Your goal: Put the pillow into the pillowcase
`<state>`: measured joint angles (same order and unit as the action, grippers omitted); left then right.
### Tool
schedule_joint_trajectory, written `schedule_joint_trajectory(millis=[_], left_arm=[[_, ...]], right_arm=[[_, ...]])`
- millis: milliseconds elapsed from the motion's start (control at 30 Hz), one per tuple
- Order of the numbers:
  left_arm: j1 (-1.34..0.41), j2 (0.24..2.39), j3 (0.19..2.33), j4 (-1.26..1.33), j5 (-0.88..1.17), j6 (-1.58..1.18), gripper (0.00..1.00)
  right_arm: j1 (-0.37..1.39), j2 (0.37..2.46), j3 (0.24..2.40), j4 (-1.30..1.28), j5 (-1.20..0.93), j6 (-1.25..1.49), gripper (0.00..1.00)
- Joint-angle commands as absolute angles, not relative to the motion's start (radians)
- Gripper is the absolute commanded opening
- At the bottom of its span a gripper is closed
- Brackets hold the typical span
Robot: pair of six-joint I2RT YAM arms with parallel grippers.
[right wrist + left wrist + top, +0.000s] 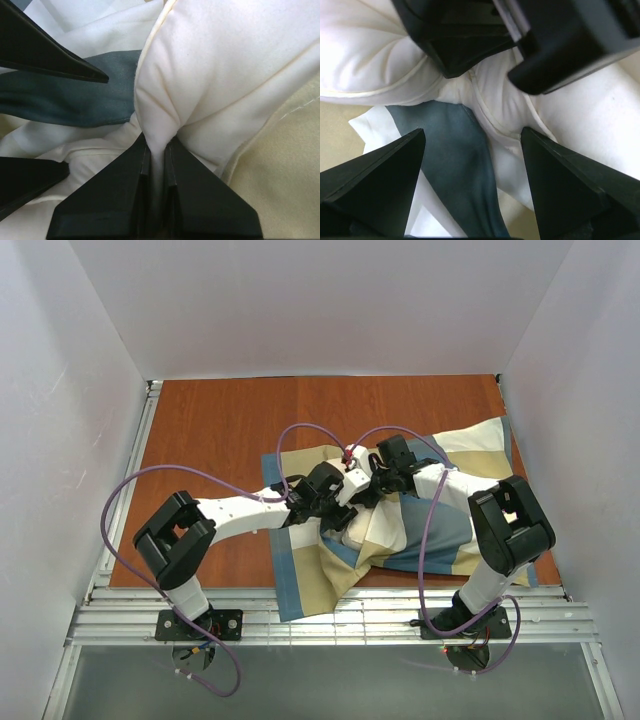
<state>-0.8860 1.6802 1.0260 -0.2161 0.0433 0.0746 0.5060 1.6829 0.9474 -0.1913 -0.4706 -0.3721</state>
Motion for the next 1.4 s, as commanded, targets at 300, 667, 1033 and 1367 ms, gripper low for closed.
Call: schedule_joint_trajectory(millis=[300,667,1033,1367], left_arm=[[-0.905,1.795,0.916,-0.218,-0.139,0.149,0.61],[-0.899,1.778,0.861,-0.249,-0.103,0.170,0.66],[-0.897,1.532,0.721,-0.057,-0.121,0.086,0.72],[-0.900,1.615,0.813,-0.058,-0.149,0.074,0.76]], right_arm=[[0.494,1.687,0.873,-0.462,-0.442,-0.411,0.01],[0.476,1.667,0.874,-0.482,-0.482,-0.436,0.01],[0.445,1.695,0.910,-0.453,-0.568,-0.324,0.01],[0.440,1.684,0.919,-0.460,-0.600,-0.291,0.01]])
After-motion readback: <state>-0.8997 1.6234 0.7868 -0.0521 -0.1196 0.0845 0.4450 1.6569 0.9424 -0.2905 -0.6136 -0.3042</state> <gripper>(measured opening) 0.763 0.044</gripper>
